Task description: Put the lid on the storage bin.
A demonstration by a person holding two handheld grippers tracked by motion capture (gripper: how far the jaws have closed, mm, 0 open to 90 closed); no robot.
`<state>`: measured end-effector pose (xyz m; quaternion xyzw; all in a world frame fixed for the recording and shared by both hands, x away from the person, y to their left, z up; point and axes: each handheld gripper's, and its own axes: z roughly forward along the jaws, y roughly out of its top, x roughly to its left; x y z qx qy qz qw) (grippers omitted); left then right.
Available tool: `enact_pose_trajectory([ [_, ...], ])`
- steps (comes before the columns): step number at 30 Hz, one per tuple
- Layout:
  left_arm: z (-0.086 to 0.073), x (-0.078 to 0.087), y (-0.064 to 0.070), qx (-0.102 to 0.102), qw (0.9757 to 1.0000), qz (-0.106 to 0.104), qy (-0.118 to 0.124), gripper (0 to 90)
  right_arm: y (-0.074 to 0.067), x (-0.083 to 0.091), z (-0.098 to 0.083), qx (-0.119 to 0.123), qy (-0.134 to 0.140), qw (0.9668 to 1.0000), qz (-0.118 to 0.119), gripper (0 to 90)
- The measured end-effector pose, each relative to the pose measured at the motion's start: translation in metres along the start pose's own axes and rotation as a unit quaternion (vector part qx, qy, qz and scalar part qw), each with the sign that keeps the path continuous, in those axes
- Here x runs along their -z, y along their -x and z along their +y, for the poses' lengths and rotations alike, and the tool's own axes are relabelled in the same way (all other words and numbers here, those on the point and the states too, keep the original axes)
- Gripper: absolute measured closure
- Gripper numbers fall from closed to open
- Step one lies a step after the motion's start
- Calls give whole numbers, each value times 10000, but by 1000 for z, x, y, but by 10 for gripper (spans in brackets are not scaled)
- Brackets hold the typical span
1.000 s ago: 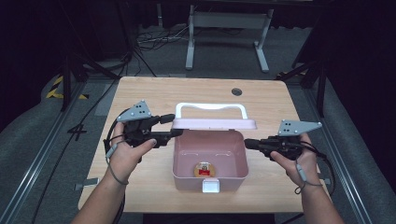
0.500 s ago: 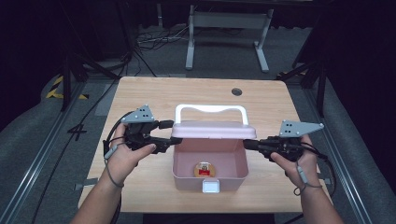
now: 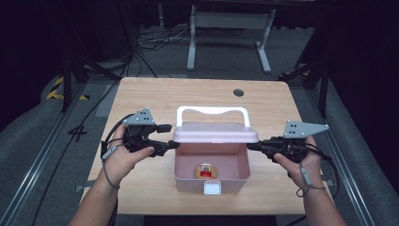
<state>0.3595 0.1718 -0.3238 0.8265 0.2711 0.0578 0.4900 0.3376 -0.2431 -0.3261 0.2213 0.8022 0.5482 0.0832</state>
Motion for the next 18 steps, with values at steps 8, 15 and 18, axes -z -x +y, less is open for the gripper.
enact_pose_trajectory([
  [8, -11, 0, -11, 55, 9998, 173, -112, 333, -1, 1, 1, -4, 1, 10000, 42, 900],
  [15, -15, 10, -23, 86, 9989, 415, -176, 305, -4, 2, 2, 1, -18, 10000, 77, 900],
  [18, -16, 17, -29, 167, 9984, 529, -81, 303, -4, 2, 1, -13, -49, 9999, 87, 900],
])
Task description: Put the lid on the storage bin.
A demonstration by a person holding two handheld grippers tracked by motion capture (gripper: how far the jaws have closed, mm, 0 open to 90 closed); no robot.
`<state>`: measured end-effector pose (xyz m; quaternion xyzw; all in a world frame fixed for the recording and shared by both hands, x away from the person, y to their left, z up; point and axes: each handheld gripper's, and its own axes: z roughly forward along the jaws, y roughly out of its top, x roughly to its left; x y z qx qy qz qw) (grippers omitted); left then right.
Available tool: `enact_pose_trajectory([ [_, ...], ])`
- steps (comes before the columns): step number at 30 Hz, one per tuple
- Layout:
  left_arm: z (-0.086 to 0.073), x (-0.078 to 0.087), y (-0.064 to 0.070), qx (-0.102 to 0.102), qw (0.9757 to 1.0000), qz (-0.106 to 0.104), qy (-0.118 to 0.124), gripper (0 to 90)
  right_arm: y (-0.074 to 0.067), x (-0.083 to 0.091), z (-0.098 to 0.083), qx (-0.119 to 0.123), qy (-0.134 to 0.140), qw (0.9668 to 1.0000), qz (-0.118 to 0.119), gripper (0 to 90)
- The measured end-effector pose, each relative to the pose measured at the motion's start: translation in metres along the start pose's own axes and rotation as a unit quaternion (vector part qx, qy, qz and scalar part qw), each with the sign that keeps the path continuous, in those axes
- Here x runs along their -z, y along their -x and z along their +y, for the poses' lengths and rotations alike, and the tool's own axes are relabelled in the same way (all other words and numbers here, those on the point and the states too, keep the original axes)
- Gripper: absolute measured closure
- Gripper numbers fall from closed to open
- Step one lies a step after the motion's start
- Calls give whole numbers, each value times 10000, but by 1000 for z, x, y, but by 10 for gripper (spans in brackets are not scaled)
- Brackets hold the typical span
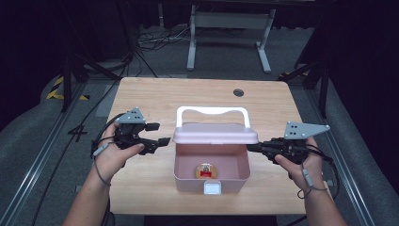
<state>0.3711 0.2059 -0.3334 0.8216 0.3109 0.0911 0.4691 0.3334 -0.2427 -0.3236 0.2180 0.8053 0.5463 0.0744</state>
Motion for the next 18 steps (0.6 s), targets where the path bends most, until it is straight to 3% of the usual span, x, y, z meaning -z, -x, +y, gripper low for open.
enact_pose_trajectory([
  [6, -5, 7, -19, 262, 9990, 303, 202, 294, -2, 0, -1, -14, -101, 9999, 20, 900],
  [9, -6, 5, -25, 269, 9969, 607, 427, 276, -4, 1, -2, -18, -157, 9999, 26, 900],
  [12, -5, 3, -29, 306, 9955, 696, 563, 270, -6, 2, -3, -40, -195, 9998, 52, 900],
  [18, -7, 0, -37, 317, 9934, 967, 537, 271, -8, 3, -5, -98, -384, 9991, 120, 900],
])
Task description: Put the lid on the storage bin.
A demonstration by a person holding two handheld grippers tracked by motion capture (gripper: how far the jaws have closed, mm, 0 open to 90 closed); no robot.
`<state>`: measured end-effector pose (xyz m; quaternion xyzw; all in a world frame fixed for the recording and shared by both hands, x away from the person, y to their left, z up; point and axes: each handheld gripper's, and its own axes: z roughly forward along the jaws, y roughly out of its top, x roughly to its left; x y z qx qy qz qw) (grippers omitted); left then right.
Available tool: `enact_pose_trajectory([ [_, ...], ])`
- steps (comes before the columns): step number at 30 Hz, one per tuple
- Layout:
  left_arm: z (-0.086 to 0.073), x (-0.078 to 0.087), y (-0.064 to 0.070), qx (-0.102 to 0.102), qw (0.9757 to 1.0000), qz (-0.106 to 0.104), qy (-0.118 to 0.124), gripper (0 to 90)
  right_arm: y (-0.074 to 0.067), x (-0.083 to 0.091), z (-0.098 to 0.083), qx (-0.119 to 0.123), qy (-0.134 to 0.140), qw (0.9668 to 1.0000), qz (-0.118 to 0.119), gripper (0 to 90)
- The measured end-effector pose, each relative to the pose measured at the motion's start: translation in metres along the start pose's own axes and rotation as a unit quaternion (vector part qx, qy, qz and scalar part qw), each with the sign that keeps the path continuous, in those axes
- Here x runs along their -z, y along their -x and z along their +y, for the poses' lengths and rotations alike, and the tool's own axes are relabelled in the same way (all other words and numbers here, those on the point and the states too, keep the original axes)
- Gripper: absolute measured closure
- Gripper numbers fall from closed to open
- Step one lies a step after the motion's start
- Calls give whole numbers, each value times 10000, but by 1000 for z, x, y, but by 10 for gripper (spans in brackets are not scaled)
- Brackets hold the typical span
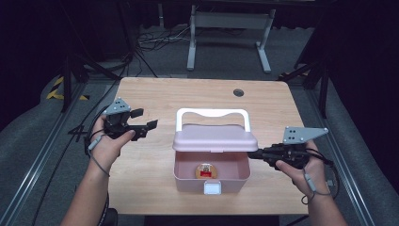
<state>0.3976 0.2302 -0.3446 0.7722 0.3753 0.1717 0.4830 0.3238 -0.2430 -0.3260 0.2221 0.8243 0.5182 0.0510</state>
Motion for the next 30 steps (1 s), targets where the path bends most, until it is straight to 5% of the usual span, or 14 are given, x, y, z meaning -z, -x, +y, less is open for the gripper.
enact_pose_trajectory([
  [13, -5, -7, -10, 83, 9997, 200, 60, 279, -6, -3, 0, 65, -476, 9988, -87, 900],
  [30, -9, -12, -13, 100, 9998, 195, -33, 279, -8, -11, -4, -83, -1220, 9925, 45, 900],
])
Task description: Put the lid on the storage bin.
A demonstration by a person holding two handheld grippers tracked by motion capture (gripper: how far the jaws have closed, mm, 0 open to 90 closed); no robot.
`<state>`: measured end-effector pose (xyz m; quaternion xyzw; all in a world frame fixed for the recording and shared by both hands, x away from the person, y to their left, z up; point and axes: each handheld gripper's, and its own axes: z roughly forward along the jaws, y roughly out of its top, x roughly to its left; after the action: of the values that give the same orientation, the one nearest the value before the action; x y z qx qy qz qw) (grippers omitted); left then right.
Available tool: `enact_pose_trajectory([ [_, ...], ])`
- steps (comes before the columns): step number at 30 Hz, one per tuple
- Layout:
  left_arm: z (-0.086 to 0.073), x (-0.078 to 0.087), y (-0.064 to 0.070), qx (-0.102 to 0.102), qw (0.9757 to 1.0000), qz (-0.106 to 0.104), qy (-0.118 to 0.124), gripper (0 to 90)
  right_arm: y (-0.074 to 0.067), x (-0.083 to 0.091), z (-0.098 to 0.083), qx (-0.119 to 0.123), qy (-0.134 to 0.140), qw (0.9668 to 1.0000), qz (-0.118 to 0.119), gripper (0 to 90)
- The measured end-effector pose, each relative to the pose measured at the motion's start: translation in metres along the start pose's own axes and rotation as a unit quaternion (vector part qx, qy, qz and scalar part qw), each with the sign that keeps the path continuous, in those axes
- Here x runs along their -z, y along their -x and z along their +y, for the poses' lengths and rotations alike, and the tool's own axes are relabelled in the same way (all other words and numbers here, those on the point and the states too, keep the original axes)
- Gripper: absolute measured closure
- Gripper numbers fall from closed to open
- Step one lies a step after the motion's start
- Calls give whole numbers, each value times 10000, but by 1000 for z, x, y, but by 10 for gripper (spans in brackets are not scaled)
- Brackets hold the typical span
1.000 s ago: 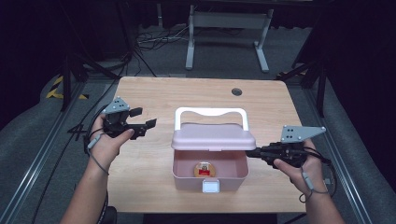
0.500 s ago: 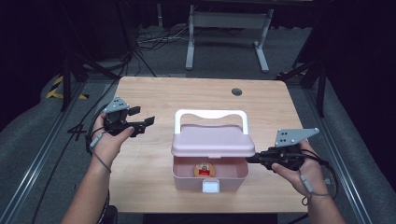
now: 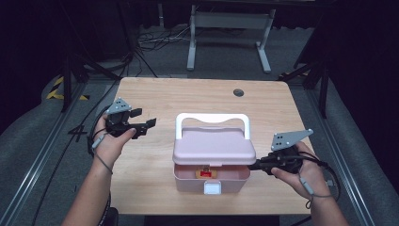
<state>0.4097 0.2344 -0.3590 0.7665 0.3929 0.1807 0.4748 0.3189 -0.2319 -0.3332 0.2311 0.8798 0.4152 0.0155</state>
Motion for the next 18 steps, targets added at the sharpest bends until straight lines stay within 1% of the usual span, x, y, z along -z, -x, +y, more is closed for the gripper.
enact_pose_trajectory([
  [5, -1, -1, 0, 22, 10000, -21, -38, 279, -2, -2, -1, -6, -268, 9996, 42, 900],
  [9, -2, -4, 0, 26, 9999, -40, -161, 274, -3, -4, -1, 22, -454, 9990, 28, 900],
  [12, -2, -6, 1, 18, 9998, -76, -183, 273, -3, -5, -1, 13, -538, 9985, 37, 900],
  [13, -2, -6, 2, 45, 9998, -74, -185, 273, -4, -5, -1, 16, -580, 9983, 36, 900],
  [18, -3, -6, 1, 33, 9997, -69, -212, 273, -4, -4, -2, 2, -735, 9973, 71, 900],
])
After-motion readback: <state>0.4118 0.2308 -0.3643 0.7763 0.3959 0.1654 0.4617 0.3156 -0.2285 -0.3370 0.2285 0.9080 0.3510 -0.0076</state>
